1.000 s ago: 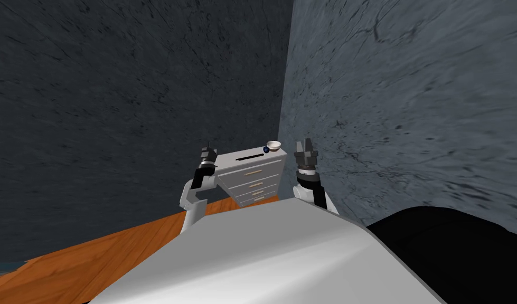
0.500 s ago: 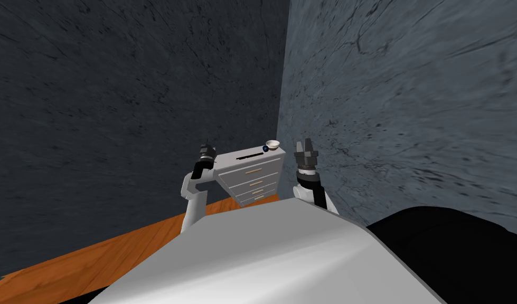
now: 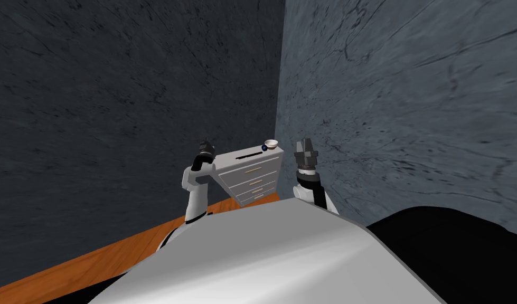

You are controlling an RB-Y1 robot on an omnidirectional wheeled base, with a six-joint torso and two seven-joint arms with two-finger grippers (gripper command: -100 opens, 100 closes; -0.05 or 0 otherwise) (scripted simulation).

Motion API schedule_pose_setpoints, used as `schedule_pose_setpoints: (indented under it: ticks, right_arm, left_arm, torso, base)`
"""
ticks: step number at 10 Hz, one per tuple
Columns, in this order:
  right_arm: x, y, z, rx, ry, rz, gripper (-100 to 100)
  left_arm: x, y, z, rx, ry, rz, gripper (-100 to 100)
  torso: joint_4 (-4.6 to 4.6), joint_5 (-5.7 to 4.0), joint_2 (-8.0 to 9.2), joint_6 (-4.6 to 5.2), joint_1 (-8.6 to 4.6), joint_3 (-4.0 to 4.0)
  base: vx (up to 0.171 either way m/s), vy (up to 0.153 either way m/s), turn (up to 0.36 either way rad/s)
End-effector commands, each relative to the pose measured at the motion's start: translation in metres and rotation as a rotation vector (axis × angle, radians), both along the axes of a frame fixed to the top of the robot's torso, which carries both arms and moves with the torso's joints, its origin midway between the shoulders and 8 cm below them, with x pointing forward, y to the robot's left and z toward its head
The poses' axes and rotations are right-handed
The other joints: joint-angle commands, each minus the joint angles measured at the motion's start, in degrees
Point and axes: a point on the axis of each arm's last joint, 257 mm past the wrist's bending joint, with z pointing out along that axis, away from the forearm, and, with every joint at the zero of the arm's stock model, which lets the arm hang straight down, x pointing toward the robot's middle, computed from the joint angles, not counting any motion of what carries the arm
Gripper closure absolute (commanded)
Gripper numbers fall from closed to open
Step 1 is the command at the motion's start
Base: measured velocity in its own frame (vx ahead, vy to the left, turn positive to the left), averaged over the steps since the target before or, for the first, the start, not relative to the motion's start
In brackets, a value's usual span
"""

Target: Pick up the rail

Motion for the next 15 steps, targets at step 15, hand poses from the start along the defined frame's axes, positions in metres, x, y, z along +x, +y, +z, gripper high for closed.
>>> schedule_pose_setpoints:
  ticks: [15]
  right_arm:
    - [0.0,0.0,0.0,0.0,0.0,0.0,0]
  left_arm:
    - [0.064,0.051,-0.021,-0.298,0.273,0.126,-100]
  torso:
    - [-0.01,-0.01,-0.01,0.02,-0.04,-0.01]
  base:
    - [-0.027,0.024,-0.071]
